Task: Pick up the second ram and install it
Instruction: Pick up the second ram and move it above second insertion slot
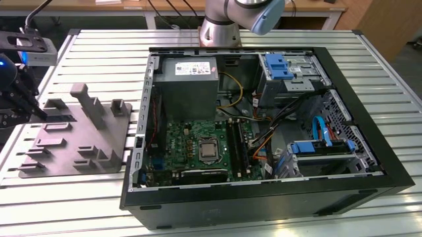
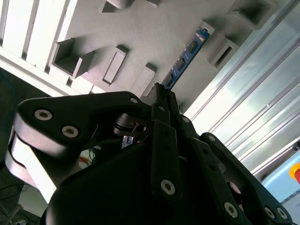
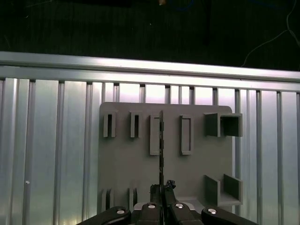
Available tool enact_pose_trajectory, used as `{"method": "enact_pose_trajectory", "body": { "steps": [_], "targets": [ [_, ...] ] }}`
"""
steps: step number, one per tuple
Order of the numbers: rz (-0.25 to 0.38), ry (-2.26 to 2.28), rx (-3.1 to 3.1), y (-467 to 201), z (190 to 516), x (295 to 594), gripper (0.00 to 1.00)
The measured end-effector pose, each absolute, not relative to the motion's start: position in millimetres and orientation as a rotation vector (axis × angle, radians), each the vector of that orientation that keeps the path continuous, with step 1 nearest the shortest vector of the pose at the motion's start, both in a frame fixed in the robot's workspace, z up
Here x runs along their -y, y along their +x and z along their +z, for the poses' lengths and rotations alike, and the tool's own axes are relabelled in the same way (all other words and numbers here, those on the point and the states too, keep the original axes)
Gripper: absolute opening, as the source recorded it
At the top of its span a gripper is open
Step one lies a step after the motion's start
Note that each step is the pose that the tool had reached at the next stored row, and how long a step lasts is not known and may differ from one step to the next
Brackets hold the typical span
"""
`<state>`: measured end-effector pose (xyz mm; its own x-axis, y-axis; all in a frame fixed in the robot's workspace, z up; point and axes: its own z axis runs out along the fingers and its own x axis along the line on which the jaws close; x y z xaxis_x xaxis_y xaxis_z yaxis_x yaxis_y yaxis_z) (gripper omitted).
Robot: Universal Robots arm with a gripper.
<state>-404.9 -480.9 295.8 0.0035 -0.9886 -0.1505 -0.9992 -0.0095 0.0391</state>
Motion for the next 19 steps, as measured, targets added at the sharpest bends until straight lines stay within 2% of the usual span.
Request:
{"method": "enact_pose_trajectory", "body": {
  "steps": [19],
  "targets": [
    [0.223,-2.159,-2.144,-404.9,321.5,481.0,0.14]
  ]
}}
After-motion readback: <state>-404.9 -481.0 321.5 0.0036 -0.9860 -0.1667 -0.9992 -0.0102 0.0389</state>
